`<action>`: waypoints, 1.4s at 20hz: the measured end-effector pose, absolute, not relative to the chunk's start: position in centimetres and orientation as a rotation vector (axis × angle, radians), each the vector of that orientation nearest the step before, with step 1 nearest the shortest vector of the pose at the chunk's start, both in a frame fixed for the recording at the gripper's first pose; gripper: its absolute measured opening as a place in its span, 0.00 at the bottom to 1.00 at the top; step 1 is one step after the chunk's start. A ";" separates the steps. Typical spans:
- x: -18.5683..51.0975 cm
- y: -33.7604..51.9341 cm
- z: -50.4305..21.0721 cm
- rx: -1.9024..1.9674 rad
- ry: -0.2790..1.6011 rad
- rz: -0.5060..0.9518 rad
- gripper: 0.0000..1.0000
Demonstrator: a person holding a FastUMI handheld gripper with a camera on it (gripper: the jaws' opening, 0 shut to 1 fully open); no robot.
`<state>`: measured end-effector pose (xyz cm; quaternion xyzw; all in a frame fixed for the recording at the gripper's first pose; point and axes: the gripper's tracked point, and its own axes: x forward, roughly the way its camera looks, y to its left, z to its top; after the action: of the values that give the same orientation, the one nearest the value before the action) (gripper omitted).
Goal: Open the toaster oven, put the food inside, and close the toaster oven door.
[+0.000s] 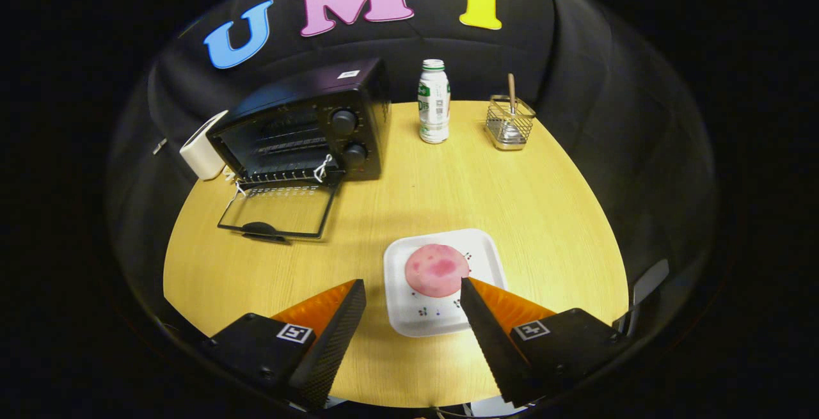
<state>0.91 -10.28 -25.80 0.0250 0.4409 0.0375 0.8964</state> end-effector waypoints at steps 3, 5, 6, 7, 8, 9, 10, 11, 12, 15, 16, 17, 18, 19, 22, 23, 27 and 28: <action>1.7 -13.2 -26.6 0.042 0.941 0.055 0.98; 2.4 -14.9 -28.1 0.034 0.968 0.060 0.98; 2.4 -15.7 -28.8 0.034 0.986 0.061 0.98; 2.5 -16.6 -29.2 0.033 0.999 0.059 0.98; 2.5 -17.4 -29.8 0.032 1.013 0.055 0.98; 2.6 -18.1 -30.5 0.031 1.029 0.052 0.98; 2.7 -18.7 -31.2 0.029 1.044 0.055 0.98; 2.7 -19.2 -31.9 0.020 1.061 0.060 0.98; 2.7 -19.7 -32.5 0.004 1.079 0.068 0.98; 2.6 -21.2 -34.5 -0.073 1.130 0.099 0.98; 2.7 -21.6 -35.1 -0.092 1.144 0.110 0.98; 2.6 -21.8 -35.5 -0.100 1.161 0.122 0.98; 2.7 -21.8 -35.9 -0.097 1.176 0.133 0.98; 2.8 -21.7 -36.2 -0.093 1.182 0.143 0.97; 3.1 -21.1 -37.0 -0.098 1.199 0.168 0.98; 3.2 -21.0 -37.4 -0.103 1.204 0.176 0.97; 2.7 -19.9 -37.8 -0.082 1.237 0.207 0.77; 2.9 -19.8 -37.7 -0.078 1.247 0.207 0.69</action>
<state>2.95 -19.84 -37.70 -0.0367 0.5825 0.0968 0.8062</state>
